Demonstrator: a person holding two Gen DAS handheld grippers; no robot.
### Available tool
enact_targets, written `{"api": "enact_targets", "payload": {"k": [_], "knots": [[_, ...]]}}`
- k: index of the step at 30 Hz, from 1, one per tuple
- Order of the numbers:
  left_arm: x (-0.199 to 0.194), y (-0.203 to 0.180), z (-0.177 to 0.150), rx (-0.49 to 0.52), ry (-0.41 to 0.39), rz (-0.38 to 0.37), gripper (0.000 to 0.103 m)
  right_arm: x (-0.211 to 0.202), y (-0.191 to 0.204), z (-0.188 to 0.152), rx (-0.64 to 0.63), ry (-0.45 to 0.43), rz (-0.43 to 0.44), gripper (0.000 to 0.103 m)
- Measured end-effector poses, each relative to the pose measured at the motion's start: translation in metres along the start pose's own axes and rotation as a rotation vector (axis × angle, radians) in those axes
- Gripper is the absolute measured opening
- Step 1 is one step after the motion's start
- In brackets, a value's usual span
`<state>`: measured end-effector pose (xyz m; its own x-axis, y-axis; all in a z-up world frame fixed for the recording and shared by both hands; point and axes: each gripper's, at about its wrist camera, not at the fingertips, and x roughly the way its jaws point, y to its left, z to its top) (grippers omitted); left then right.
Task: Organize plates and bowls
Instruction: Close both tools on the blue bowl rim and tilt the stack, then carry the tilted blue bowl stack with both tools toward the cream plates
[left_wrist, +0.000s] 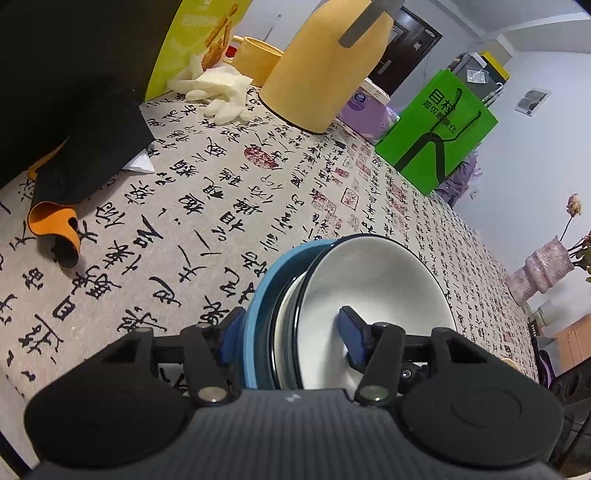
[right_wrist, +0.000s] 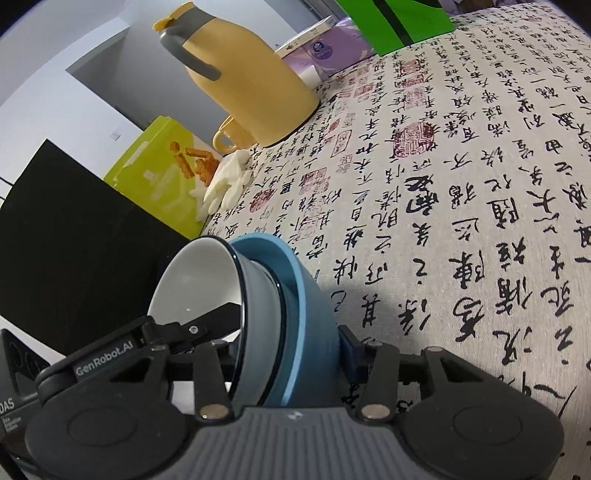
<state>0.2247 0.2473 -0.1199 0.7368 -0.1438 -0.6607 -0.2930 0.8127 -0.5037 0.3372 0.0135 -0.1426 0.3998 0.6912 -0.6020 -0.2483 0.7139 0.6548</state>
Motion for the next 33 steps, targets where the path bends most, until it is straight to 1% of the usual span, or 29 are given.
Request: {"api": "enact_targets", "payload": {"k": [12, 33], "knots": [[-0.001, -0.007, -0.001, 0.002, 0.006, 0.017, 0.056, -0.006, 0.0, -0.001, 0.031, -0.007, -0.013, 0.044], [-0.014, -0.038, -0.006, 0.048, -0.022, 0.012, 0.057, -0.039, -0.007, -0.001, 0.039, -0.054, 0.011, 0.044]]}}
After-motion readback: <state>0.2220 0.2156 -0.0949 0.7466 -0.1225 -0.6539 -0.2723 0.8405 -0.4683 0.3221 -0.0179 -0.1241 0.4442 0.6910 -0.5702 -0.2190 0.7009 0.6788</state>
